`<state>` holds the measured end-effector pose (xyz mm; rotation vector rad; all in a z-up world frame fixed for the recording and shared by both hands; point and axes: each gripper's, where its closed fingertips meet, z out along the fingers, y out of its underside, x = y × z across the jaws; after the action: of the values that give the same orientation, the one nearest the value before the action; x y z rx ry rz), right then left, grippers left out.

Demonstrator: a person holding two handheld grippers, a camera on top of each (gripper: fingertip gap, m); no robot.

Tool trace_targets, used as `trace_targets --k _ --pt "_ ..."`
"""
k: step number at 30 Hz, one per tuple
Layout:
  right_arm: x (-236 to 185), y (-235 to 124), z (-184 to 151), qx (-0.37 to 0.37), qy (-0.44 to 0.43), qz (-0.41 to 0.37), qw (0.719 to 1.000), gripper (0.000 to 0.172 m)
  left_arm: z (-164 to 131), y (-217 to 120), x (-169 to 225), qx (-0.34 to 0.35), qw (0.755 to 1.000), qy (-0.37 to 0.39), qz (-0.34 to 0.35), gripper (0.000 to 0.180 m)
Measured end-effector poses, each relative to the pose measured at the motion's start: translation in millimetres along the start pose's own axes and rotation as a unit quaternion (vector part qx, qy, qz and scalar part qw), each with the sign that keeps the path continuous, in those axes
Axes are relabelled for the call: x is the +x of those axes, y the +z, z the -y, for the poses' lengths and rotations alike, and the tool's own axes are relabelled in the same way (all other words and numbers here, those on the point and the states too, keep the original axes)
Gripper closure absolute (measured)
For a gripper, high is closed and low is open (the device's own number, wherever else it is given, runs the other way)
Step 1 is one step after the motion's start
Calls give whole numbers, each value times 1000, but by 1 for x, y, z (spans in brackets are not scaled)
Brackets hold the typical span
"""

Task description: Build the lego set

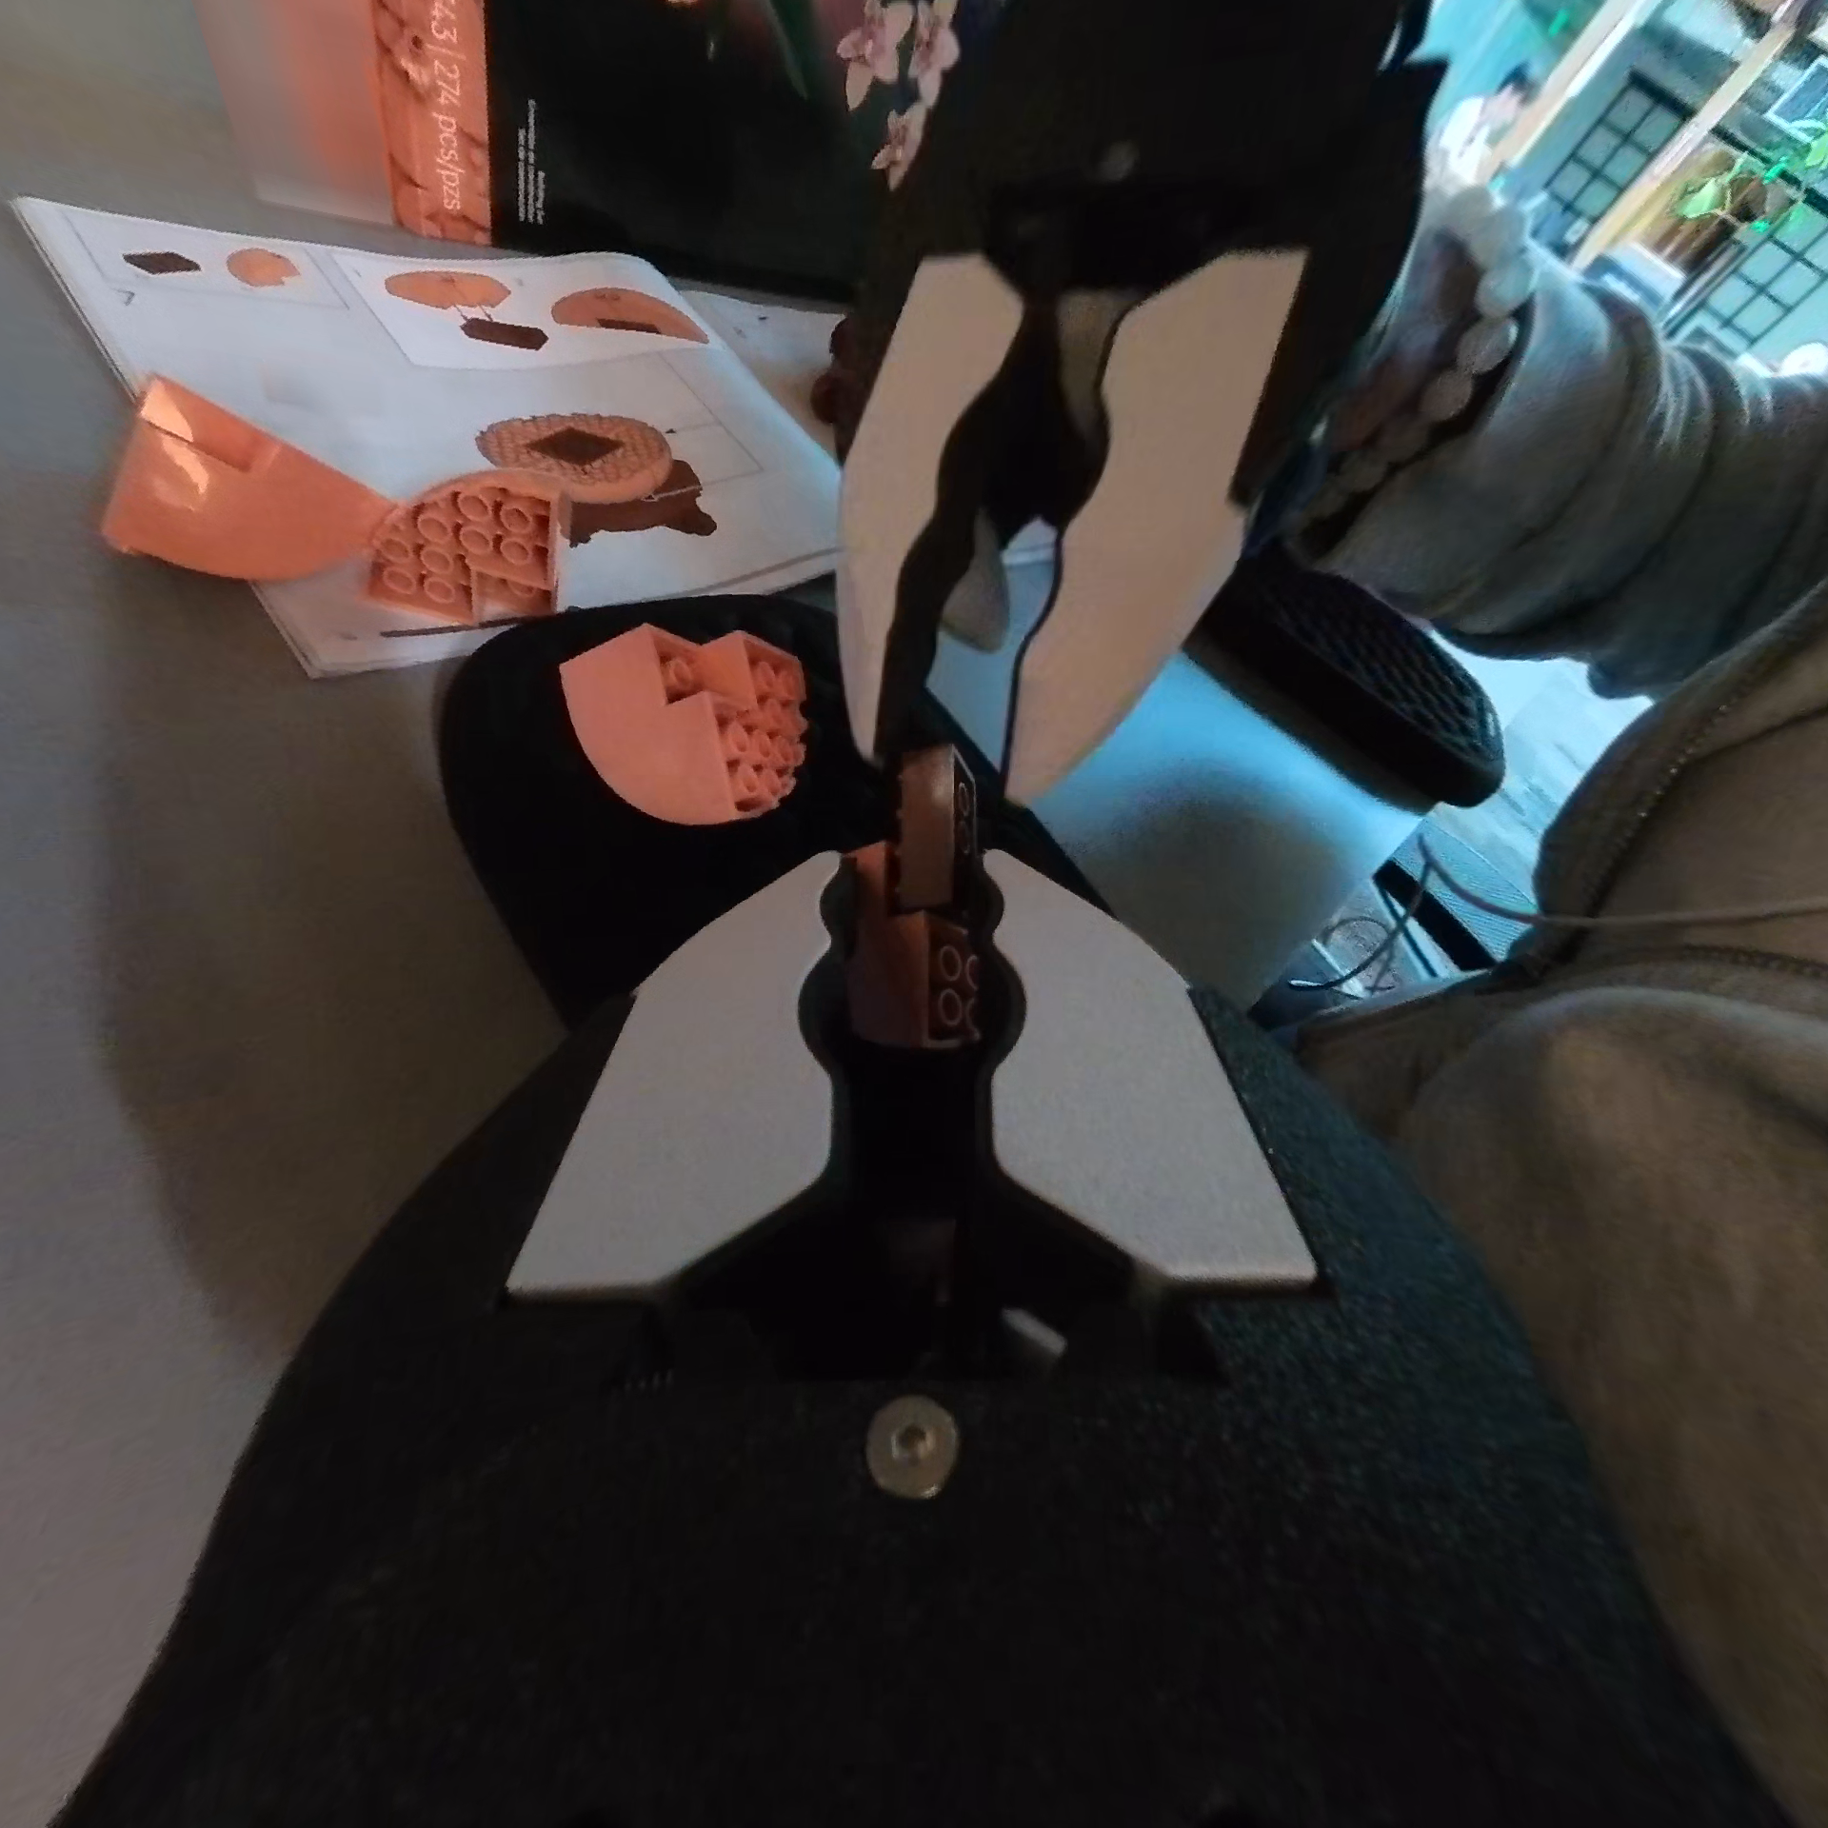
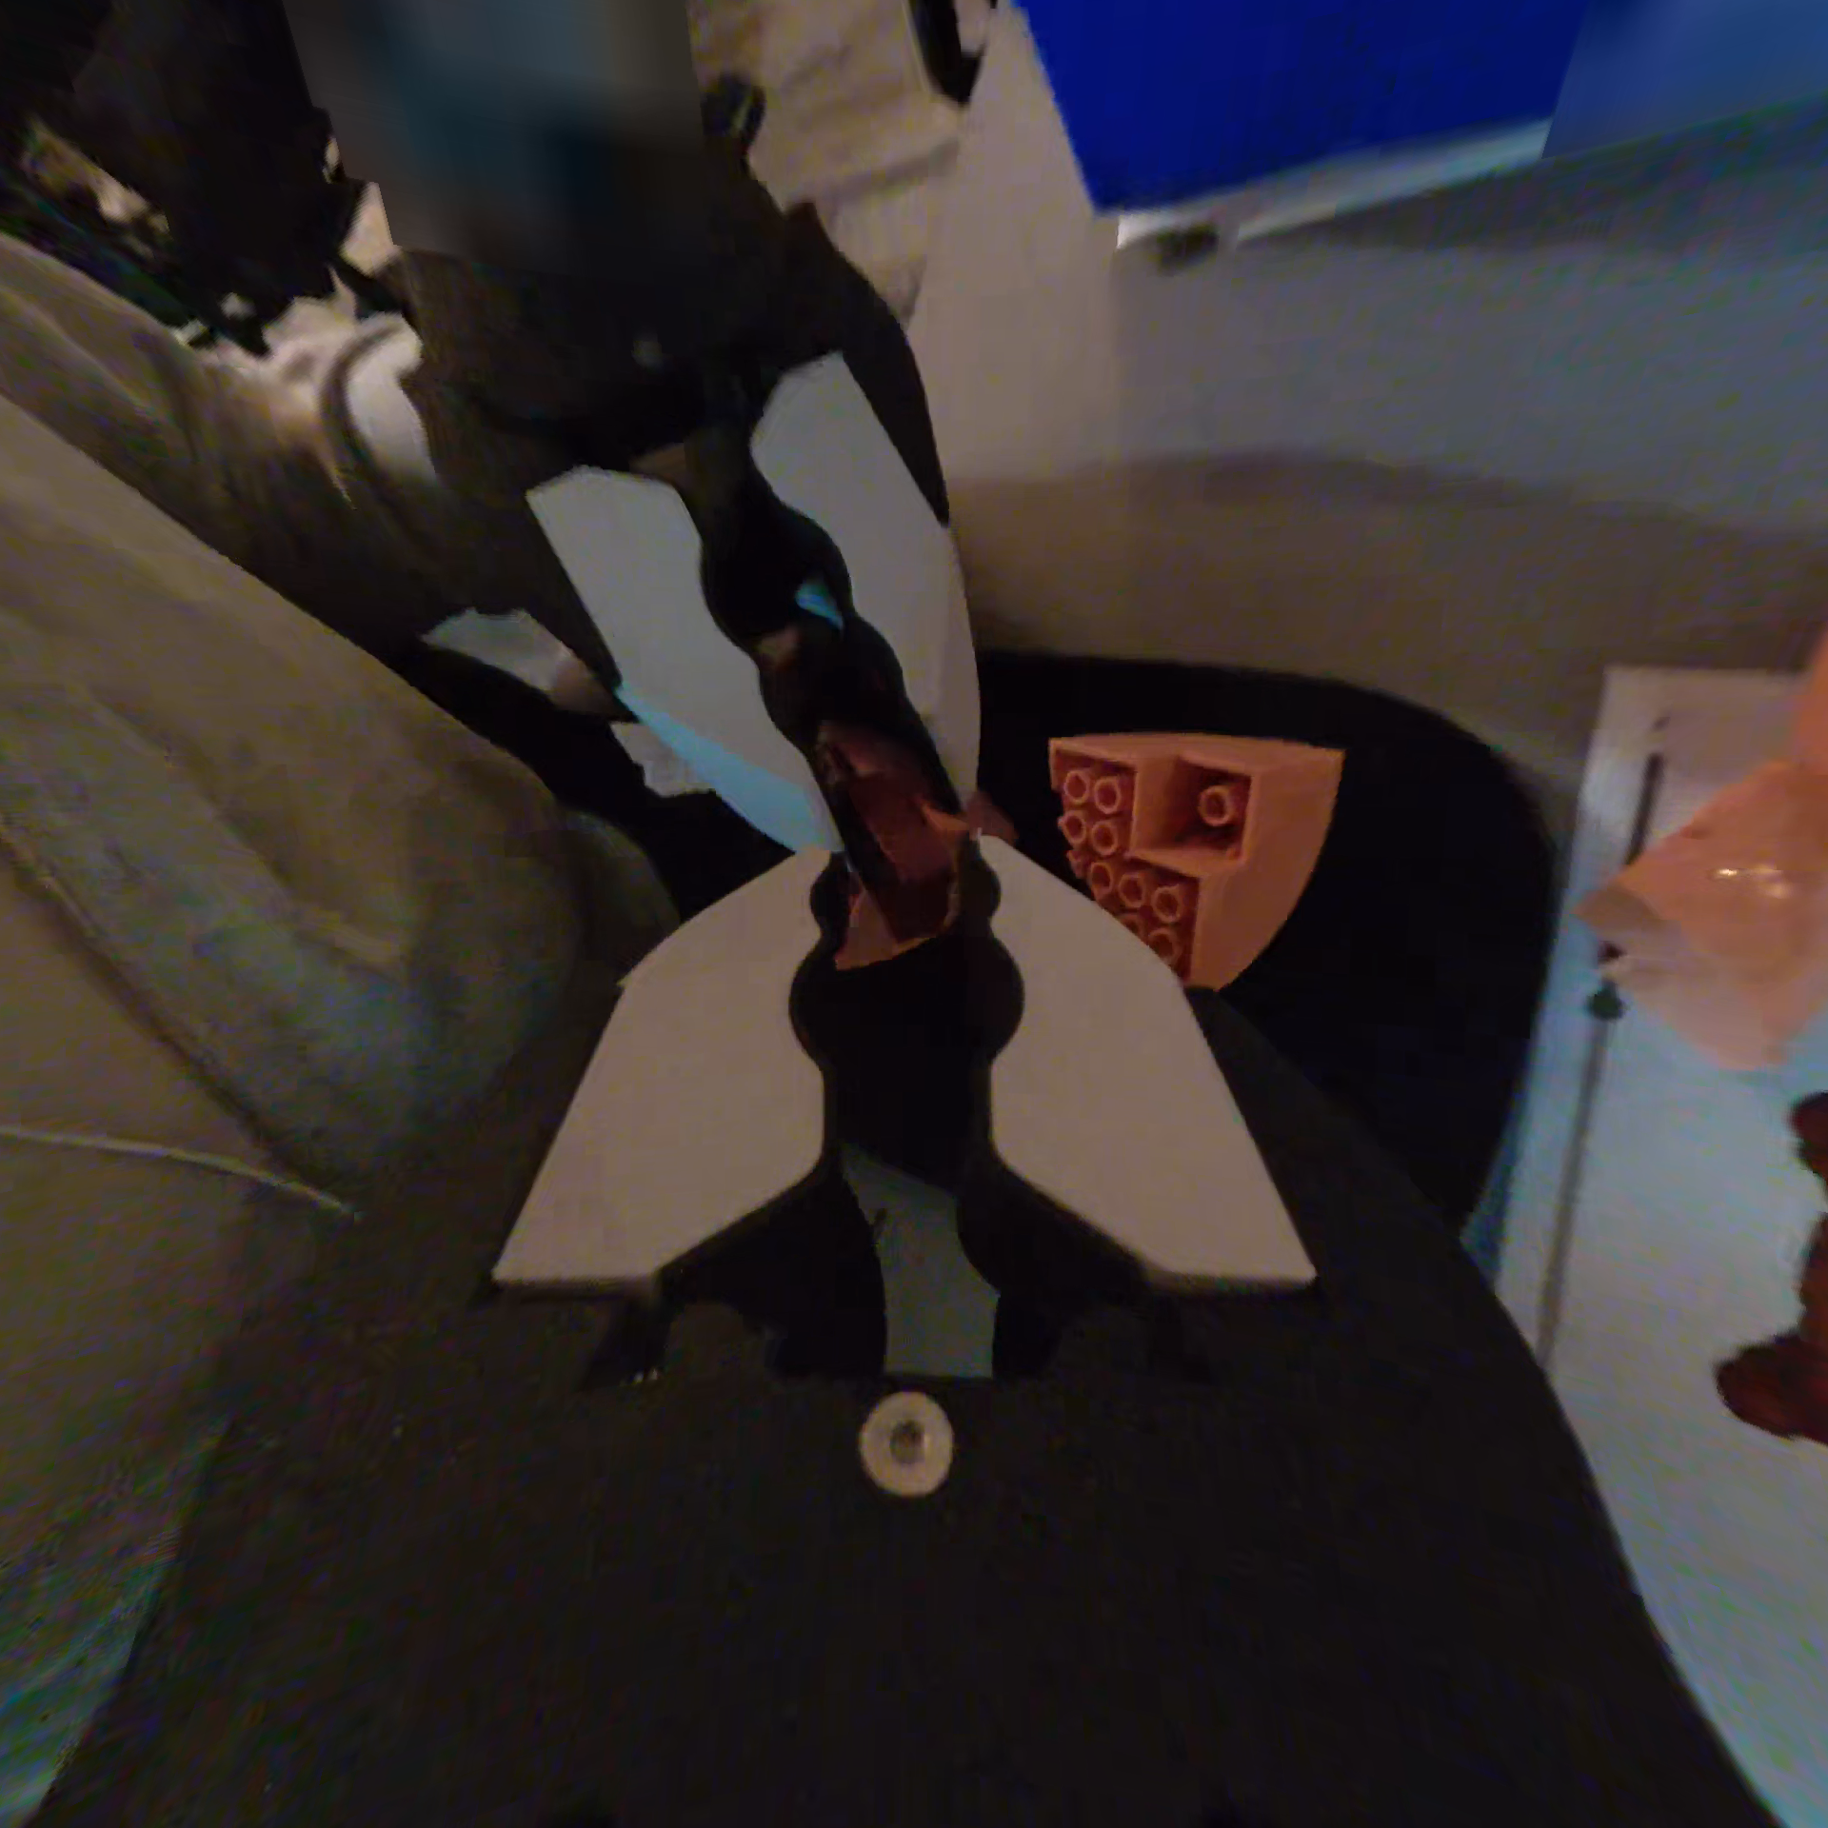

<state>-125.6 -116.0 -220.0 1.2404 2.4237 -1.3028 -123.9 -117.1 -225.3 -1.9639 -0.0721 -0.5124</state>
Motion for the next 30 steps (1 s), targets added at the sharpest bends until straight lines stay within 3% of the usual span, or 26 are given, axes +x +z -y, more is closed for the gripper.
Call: trace_targets --k 5,8,11,17,20,30 --pt "0 6 -2 -14 17 13 1000 158 0 -2 0 7 1000 -1 -6 159" --pt "-2 6 -4 -25 76 50 996 158 1 -2 2 12 1000 16 -3 158" --pt "-4 7 -6 -47 109 59 991 159 1 -7 9 10 1000 24 -14 140" --pt "-2 9 -5 -59 134 29 989 159 -3 -19 -7 14 1000 -14 22 157" --pt "-1 7 -7 -61 131 -3 989 159 -6 -15 -3 8 999 -40 -3 163" --pt "6 3 -12 -43 176 -20 983 158 -2 -7 -8 -13 997 -77 -13 164"
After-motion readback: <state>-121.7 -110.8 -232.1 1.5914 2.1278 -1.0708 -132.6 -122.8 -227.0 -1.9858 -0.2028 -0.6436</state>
